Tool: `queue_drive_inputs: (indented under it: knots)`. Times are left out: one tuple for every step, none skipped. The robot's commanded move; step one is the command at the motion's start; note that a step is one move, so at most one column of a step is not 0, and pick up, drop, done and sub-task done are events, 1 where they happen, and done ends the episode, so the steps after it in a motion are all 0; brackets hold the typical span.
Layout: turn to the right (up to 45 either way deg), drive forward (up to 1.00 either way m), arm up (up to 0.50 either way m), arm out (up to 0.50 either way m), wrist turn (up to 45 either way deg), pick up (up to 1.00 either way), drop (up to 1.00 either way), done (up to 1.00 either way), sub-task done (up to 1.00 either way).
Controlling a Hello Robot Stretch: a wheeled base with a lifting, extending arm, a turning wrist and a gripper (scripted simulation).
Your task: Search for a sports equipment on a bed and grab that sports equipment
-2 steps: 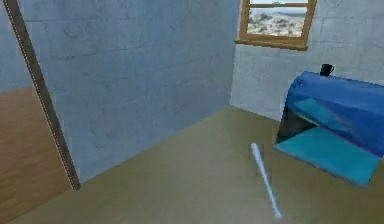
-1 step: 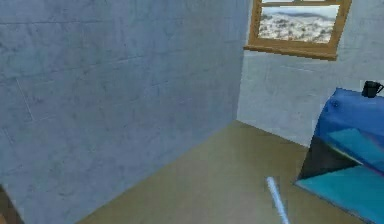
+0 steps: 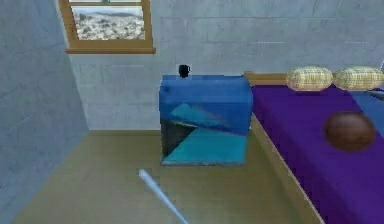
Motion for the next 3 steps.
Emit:
queue_drive_inputs:
  knots:
    - [45.0, 0.00, 0.00, 0.00, 0.0, 0.00, 0.00, 0.00, 0.00]
    - [45.0, 0.00, 0.00, 0.00, 0.0, 0.00, 0.00, 0.00, 0.00]
    - [6.0, 0.00, 0.00, 0.00, 0.0, 0.00, 0.00, 0.00, 0.00]
